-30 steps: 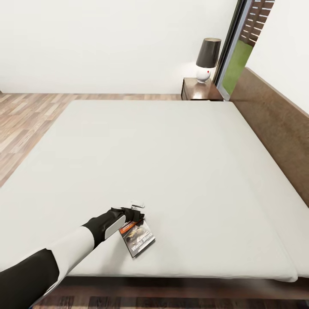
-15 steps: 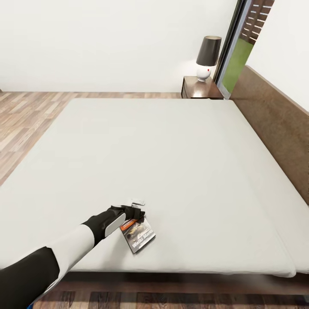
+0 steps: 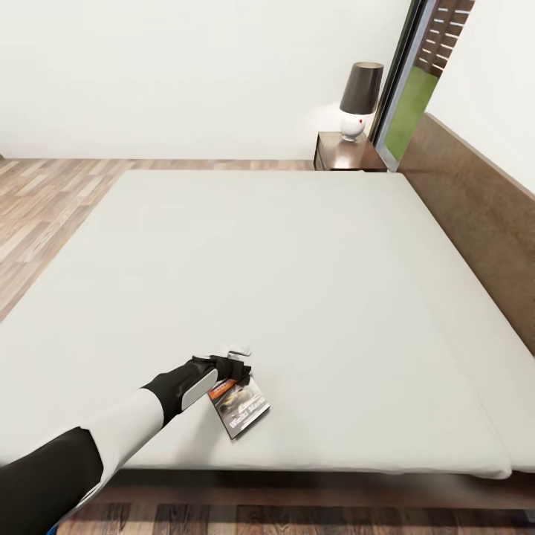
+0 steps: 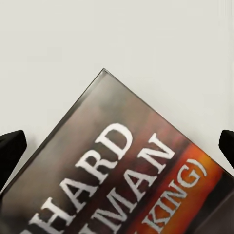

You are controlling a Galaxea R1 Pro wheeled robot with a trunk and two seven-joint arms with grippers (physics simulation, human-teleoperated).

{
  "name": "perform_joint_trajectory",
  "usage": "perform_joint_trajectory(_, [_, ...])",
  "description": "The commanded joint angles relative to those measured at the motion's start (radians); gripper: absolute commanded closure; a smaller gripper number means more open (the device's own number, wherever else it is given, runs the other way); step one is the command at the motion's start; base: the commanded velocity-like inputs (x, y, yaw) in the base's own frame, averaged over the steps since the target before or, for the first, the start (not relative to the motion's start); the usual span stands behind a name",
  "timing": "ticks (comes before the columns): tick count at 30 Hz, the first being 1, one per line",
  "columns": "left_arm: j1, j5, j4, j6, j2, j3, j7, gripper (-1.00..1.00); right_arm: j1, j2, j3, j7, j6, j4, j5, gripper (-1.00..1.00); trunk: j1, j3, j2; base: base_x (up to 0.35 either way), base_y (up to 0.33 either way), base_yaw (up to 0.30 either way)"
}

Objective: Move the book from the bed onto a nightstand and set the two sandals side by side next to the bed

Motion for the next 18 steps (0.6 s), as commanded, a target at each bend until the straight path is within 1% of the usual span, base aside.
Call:
perform_joint_trajectory(1, [0.018, 0.028, 0.0, 0.007, 0.001, -0.006, 0.009, -1.0, 0.0, 0.0, -0.008, -0.004, 0.001, 0.001, 0.009, -1.0, 0.0, -0.001, 0.0, -0.065, 0.0, 0.0])
perform_joint_trajectory(7, [0.018, 0.028, 0.0, 0.007, 0.001, -0.006, 0.009, -1.0, 0.0, 0.0, -0.008, -0.004, 0.001, 0.001, 0.009, -1.0, 0.0, -0.001, 0.0, -0.049, 0.0, 0.0])
perform_joint_trajectory(18, [0.018, 0.028, 0.0, 0.007, 0.001, -0.006, 0.009, -1.0, 0.0, 0.0, -0.008, -0.004, 0.001, 0.001, 0.009, -1.0, 0.0, -0.001, 0.0, -0.01, 0.0, 0.0])
